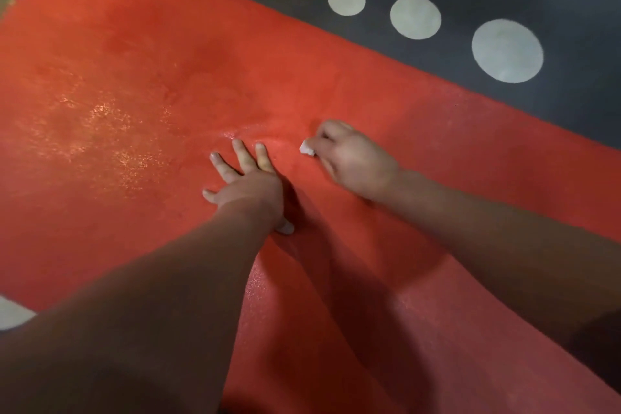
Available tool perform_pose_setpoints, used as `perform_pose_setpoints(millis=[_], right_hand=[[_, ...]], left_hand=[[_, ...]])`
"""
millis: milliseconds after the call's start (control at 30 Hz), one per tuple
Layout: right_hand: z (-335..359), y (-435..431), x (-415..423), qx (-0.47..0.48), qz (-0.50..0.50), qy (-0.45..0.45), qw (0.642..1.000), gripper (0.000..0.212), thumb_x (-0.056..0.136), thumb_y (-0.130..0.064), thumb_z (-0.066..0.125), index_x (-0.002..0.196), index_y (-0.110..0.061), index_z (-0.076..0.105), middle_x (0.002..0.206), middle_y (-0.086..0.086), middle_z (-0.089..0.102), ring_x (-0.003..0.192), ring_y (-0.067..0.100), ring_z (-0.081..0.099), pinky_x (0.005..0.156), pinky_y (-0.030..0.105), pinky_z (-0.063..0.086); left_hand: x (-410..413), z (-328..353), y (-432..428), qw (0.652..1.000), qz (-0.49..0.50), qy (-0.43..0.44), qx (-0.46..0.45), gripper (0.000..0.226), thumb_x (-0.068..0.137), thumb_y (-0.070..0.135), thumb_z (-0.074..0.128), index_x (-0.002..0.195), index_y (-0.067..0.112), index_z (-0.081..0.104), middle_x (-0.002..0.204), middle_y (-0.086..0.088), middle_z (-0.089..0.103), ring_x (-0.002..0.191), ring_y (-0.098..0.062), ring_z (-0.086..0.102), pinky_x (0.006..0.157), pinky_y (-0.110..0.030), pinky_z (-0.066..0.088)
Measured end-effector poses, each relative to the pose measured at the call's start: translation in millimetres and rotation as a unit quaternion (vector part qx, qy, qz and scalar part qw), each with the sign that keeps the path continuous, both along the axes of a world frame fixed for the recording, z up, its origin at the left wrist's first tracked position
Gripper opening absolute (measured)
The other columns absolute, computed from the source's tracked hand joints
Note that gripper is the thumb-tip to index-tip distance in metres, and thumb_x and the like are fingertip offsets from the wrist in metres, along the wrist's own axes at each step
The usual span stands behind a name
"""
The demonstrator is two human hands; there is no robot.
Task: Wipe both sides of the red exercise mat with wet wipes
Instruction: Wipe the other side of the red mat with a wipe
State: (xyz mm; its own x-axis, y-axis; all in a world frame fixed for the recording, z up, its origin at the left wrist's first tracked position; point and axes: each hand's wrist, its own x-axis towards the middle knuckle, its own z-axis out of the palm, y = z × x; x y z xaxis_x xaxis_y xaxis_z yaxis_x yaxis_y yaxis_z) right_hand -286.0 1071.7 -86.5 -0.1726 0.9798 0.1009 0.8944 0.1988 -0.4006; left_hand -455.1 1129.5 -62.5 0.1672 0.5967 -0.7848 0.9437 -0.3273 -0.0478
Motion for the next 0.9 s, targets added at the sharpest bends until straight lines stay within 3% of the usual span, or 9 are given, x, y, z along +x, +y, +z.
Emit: perform_pose_setpoints(millis=[67, 233, 300, 467, 533, 633, 700, 767, 900], right_hand=[[-3, 21, 28, 0.021, -0.028, -0.032, 0.999, 0.028, 0.09, -0.01, 0.048, 0.101, -0.005, 0.073, 0.087, 0.016, 0.059, 0.083, 0.033, 0.058, 0.077, 0.034, 0.041], [-9, 58, 86, 0.028, -0.368, -0.017, 0.929, 0.033, 0.095, -0.016, 0.045, 0.104, -0.007, 0.075, 0.101, 0.022, 0.061, 0.09, 0.038, 0.062, 0.083, 0.033, 0.044], [-13, 57, 63, 0.028, -0.334, 0.011, 0.942, 0.034, 0.091, -0.011, 0.044, 0.104, -0.008, 0.075, 0.099, 0.019, 0.063, 0.09, 0.036, 0.063, 0.084, 0.032, 0.045], [-9, 32, 23, 0.024, -0.056, 0.018, 0.998, 0.024, 0.09, -0.007, 0.056, 0.105, -0.009, 0.074, 0.087, 0.014, 0.061, 0.082, 0.029, 0.058, 0.076, 0.029, 0.042], [-6, 45, 51, 0.039, -0.151, 0.016, 0.988, 0.024, 0.092, -0.006, 0.055, 0.105, -0.007, 0.075, 0.089, 0.018, 0.062, 0.082, 0.033, 0.06, 0.076, 0.031, 0.041], [-8, 63, 103, 0.011, -0.407, -0.029, 0.913, 0.032, 0.101, -0.019, 0.045, 0.1, -0.003, 0.073, 0.101, 0.021, 0.064, 0.094, 0.035, 0.062, 0.082, 0.029, 0.039], [-9, 75, 106, -0.001, -0.463, -0.063, 0.884, 0.037, 0.104, -0.024, 0.04, 0.095, -0.004, 0.07, 0.102, 0.02, 0.065, 0.095, 0.035, 0.062, 0.081, 0.031, 0.038], [-5, 84, 76, -0.021, -0.391, -0.048, 0.919, 0.033, 0.102, -0.02, 0.043, 0.101, -0.005, 0.073, 0.103, 0.02, 0.066, 0.095, 0.035, 0.062, 0.083, 0.033, 0.041], [-10, 70, 12, 0.002, -0.1, 0.024, 0.995, 0.021, 0.095, -0.014, 0.055, 0.097, -0.009, 0.075, 0.086, 0.015, 0.061, 0.079, 0.031, 0.059, 0.072, 0.035, 0.044]], left_hand=[[1, -1, 1, 1.0, -0.001, -0.001, -0.003, 0.158, 0.062, 0.046, 0.094, 0.152, 0.02, -0.033, 0.155, -0.01, -0.046, 0.144, -0.053, -0.029, 0.11, -0.078, 0.018], [0, -2, 2, 1.0, -0.007, 0.002, -0.001, 0.159, 0.061, 0.048, 0.094, 0.151, 0.02, -0.034, 0.154, -0.011, -0.047, 0.143, -0.054, -0.029, 0.109, -0.078, 0.018], [1, -2, 2, 1.0, -0.004, 0.002, -0.003, 0.159, 0.061, 0.048, 0.094, 0.151, 0.02, -0.034, 0.154, -0.011, -0.048, 0.143, -0.054, -0.029, 0.109, -0.078, 0.018], [1, -2, 3, 1.0, -0.002, 0.004, -0.004, 0.158, 0.063, 0.048, 0.093, 0.15, 0.02, -0.035, 0.153, -0.011, -0.049, 0.142, -0.055, -0.031, 0.11, -0.078, 0.018], [1, -2, 3, 1.0, -0.006, 0.009, -0.002, 0.159, 0.062, 0.05, 0.093, 0.15, 0.02, -0.036, 0.152, -0.012, -0.049, 0.142, -0.055, -0.03, 0.11, -0.078, 0.019], [1, -4, 3, 1.0, -0.014, 0.012, -0.001, 0.159, 0.062, 0.053, 0.091, 0.149, 0.018, -0.037, 0.152, -0.014, -0.049, 0.141, -0.057, -0.029, 0.11, -0.077, 0.021], [2, -4, 3, 1.0, -0.014, 0.008, -0.002, 0.158, 0.062, 0.052, 0.092, 0.149, 0.018, -0.036, 0.152, -0.014, -0.049, 0.141, -0.058, -0.029, 0.11, -0.077, 0.021], [2, -4, 3, 1.0, -0.01, 0.007, -0.005, 0.158, 0.062, 0.051, 0.092, 0.149, 0.018, -0.037, 0.152, -0.014, -0.05, 0.141, -0.057, -0.03, 0.11, -0.077, 0.02], [1, -4, 4, 1.0, -0.003, 0.003, -0.008, 0.158, 0.063, 0.049, 0.093, 0.148, 0.019, -0.037, 0.151, -0.013, -0.051, 0.14, -0.057, -0.032, 0.11, -0.078, 0.018]])
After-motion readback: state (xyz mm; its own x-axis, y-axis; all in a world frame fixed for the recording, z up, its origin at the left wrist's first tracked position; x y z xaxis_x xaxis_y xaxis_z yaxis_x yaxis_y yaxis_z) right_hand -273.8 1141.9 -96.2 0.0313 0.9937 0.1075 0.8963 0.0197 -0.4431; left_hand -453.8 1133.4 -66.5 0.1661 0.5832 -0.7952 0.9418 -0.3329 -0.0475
